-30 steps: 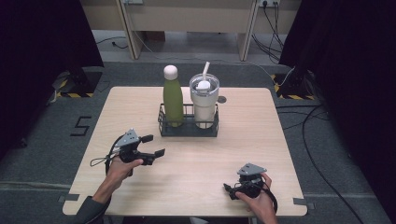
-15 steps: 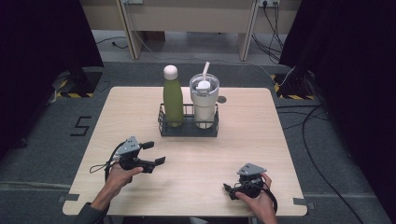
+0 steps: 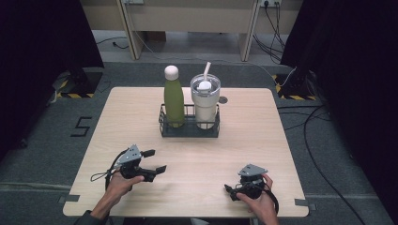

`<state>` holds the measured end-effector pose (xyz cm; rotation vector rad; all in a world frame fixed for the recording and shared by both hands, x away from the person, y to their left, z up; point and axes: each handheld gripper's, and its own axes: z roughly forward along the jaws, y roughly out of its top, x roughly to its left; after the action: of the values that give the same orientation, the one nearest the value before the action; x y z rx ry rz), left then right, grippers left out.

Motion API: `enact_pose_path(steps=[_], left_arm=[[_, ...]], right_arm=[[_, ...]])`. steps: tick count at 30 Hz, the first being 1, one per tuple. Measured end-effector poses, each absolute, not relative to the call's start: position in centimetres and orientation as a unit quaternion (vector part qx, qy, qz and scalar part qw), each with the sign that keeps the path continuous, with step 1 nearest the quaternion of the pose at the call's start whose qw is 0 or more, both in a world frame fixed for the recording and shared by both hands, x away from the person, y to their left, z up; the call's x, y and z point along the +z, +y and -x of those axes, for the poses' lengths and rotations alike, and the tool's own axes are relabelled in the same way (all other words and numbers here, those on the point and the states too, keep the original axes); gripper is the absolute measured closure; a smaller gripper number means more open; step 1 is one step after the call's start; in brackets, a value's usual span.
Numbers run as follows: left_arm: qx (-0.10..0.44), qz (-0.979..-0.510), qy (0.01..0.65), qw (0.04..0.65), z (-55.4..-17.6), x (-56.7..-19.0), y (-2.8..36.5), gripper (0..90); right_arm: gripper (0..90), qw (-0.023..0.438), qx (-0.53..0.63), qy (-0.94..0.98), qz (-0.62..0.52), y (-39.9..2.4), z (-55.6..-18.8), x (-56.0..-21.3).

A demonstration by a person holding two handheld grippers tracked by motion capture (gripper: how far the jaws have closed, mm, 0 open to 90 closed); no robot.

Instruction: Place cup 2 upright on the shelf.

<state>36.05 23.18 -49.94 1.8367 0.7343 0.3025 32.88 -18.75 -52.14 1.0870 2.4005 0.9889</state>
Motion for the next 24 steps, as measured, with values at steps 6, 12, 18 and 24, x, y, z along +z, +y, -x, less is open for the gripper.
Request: enact_pose_path(steps=[6,12,18,24], left_arm=[[0.129,-0.777,0.305,0.535,-35.2,-50.3,23.0,14.5],[0.131,-0.786,0.296,0.526,-34.4,-50.6,22.6,14.5],[0.125,-0.79,0.292,0.524,-33.8,-50.9,22.4,14.5],[0.124,-0.799,0.287,0.514,-33.2,-51.3,22.1,14.5]], right_arm=[[4.4,0.163,0.347,0.841,-0.382,-18.7,-32.9,-52.1],[4.4,0.162,0.347,0.841,-0.381,-18.7,-32.9,-52.1],[4.4,0.162,0.347,0.842,-0.38,-18.7,-32.9,-52.1],[4.4,0.162,0.347,0.842,-0.38,-18.7,-32.9,-52.1]])
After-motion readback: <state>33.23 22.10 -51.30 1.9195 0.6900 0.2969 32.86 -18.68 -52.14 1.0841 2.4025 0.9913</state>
